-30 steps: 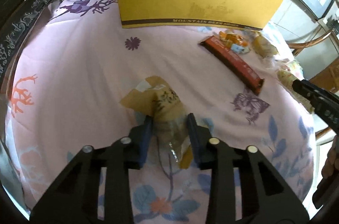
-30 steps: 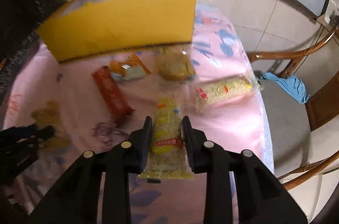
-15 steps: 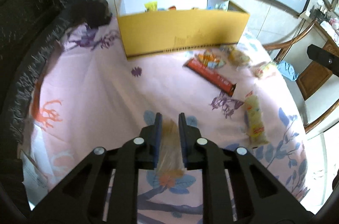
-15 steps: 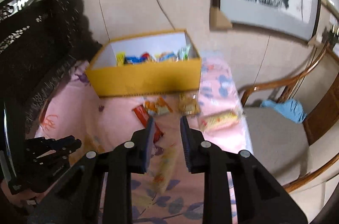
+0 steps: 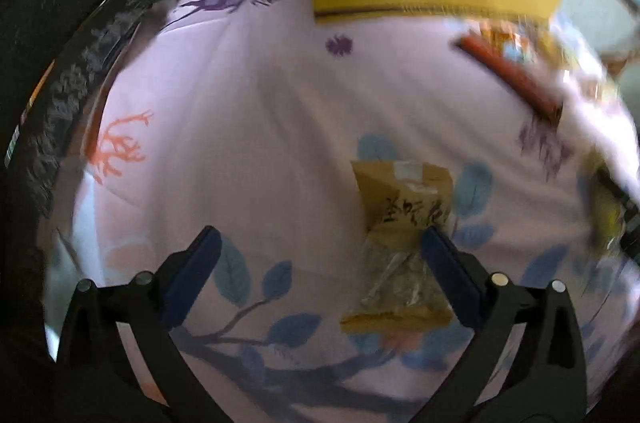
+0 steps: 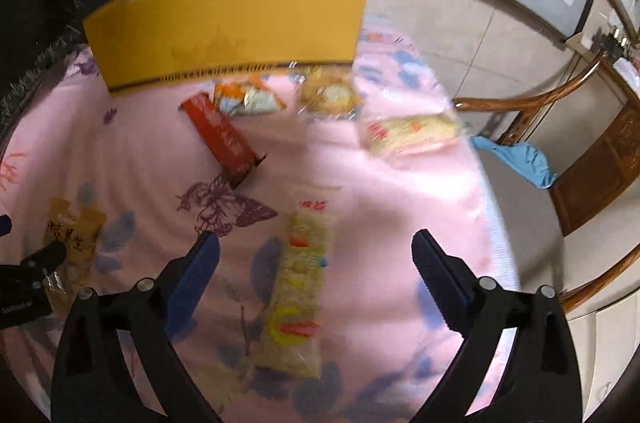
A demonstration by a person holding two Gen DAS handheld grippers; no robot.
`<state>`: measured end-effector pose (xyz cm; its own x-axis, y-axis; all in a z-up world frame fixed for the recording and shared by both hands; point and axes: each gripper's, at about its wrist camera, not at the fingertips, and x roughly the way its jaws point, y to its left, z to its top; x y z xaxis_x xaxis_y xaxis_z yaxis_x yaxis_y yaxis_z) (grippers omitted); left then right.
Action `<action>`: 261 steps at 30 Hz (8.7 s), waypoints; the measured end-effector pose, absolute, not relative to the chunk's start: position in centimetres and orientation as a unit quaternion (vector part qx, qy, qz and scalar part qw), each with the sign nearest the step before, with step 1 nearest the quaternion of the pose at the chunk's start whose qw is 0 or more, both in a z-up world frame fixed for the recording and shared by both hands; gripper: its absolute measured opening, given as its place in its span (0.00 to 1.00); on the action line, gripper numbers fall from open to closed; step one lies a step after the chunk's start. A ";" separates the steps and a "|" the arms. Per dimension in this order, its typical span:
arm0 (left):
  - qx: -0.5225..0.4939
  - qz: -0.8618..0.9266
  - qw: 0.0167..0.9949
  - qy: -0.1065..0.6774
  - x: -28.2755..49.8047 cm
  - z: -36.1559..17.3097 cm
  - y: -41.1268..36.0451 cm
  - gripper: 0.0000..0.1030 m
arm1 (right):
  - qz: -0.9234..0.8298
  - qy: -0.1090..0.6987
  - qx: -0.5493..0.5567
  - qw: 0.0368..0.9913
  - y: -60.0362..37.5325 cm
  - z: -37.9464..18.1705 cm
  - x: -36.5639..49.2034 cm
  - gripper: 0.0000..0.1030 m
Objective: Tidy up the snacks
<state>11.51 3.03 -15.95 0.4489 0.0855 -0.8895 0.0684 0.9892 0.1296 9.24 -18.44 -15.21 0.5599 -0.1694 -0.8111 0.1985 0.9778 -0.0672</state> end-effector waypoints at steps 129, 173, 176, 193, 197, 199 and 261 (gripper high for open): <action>0.201 -0.059 0.853 0.477 21.1 -13.3 -10.0 0.98 | -0.045 0.481 0.096 0.870 -26.7 -17.1 24.0 0.54; 0.132 -0.092 0.906 0.393 30.9 -0.1 -4.5 0.23 | 0.074 0.298 0.120 0.944 -26.1 3.5 23.5 0.54; 0.143 -0.080 0.903 0.397 32.5 -0.6 -3.8 0.23 | 0.081 0.300 0.109 0.944 -25.3 2.7 27.1 0.54; 0.147 -0.030 0.905 0.399 36.4 -5.0 -2.4 0.98 | 0.055 0.402 0.087 0.910 -25.7 -4.8 33.8 0.99; 0.178 -0.100 0.895 0.397 32.6 -5.3 -5.0 0.98 | -0.058 0.450 0.077 0.888 -30.4 -7.3 26.2 0.99; 0.216 -0.159 0.880 0.391 29.9 -6.3 -7.2 0.98 | -0.121 0.484 0.069 0.864 -32.1 -9.3 23.2 0.99; 0.165 -0.272 0.863 0.394 18.3 -10.1 -9.7 0.42 | -0.174 0.427 0.107 0.881 -27.8 -16.9 18.2 0.28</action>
<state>18.28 -9.67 -10.06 0.5420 -0.3399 -0.7686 0.5989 0.7978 0.0696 18.19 -27.82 -16.87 0.5746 -0.2164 -0.7893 0.3984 0.9164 0.0388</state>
